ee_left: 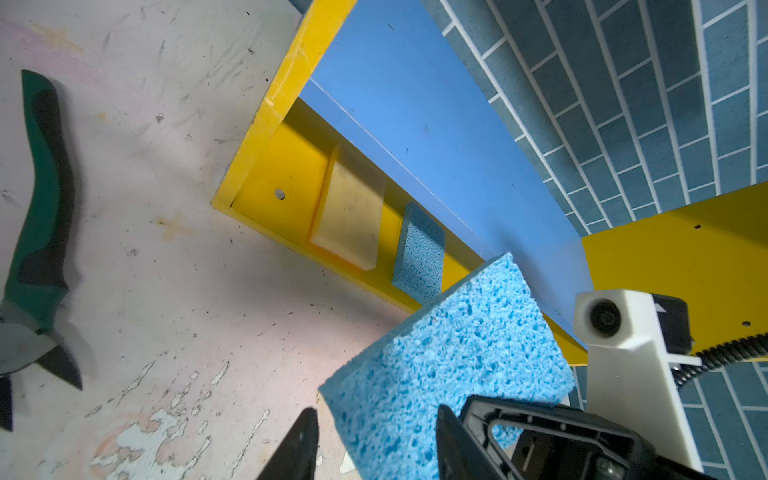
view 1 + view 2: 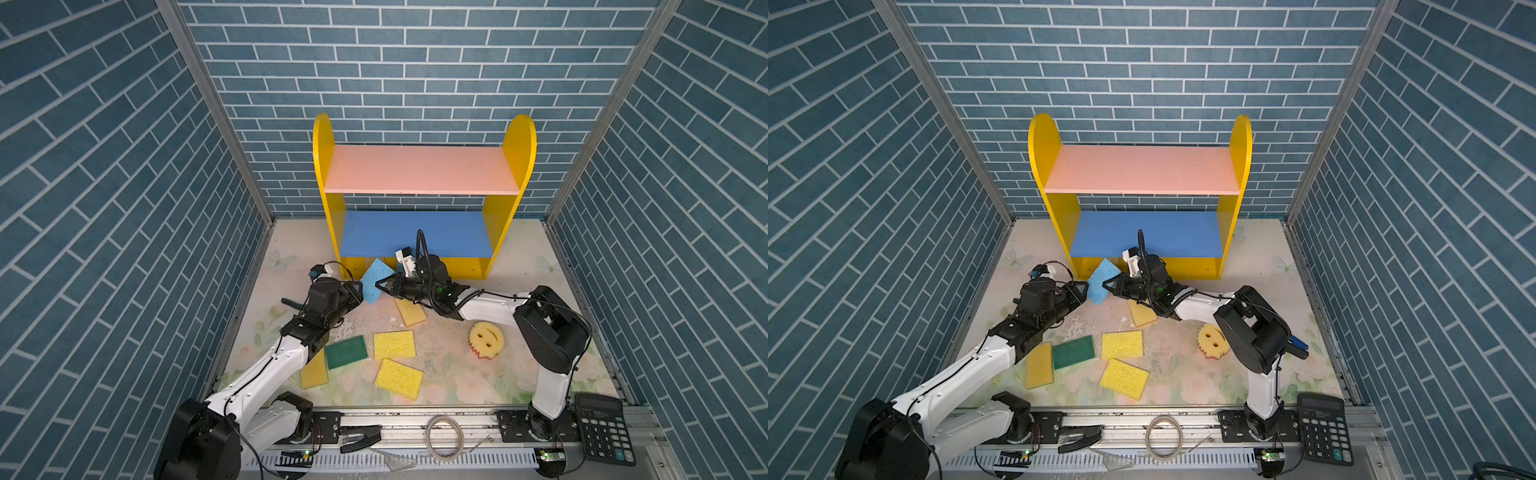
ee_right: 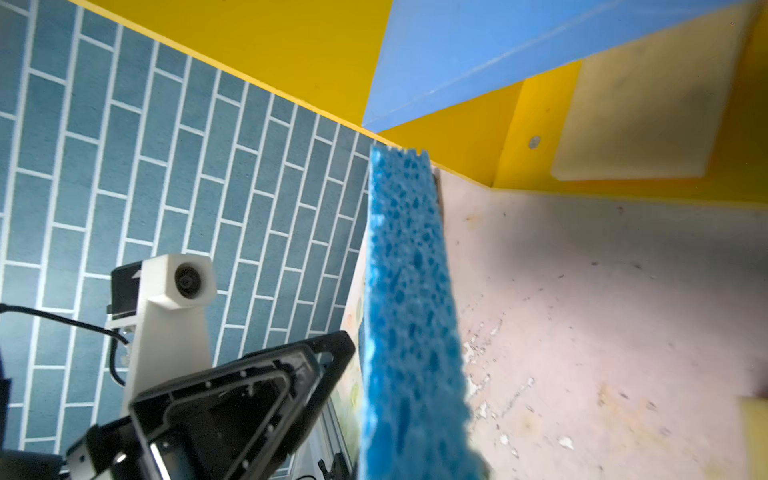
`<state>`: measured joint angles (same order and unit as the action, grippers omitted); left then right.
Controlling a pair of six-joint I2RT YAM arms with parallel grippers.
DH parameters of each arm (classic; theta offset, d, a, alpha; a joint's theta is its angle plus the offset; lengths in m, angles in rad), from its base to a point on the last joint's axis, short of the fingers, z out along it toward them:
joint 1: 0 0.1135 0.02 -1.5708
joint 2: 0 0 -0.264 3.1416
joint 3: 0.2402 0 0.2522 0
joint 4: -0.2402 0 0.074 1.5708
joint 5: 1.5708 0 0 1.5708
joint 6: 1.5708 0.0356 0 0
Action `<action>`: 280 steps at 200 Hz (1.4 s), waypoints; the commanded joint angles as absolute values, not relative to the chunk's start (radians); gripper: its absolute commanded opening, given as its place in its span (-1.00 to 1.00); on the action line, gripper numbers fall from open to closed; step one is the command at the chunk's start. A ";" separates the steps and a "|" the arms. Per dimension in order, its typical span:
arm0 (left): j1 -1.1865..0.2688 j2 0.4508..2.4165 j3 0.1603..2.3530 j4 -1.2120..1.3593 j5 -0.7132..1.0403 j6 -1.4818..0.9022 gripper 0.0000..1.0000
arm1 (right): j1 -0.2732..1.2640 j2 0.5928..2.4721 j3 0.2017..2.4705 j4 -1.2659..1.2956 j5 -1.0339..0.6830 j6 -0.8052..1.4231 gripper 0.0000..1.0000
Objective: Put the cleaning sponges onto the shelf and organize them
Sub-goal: 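Carry the blue sponge with the right gripper to the shelf's front board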
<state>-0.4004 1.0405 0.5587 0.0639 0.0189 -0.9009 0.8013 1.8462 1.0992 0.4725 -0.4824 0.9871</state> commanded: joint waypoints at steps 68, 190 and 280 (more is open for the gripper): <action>-0.395 0.971 0.535 -0.015 -0.056 -0.824 0.00 | 0.656 1.405 0.977 -0.494 -0.158 0.424 -1.00; -0.399 1.002 0.565 -0.032 0.002 -0.854 -0.06 | 0.578 1.648 1.131 -0.383 0.151 0.284 -1.00; -0.412 1.043 0.575 -0.009 0.022 -0.851 -0.07 | 0.544 1.723 1.100 -0.106 0.100 0.312 -1.00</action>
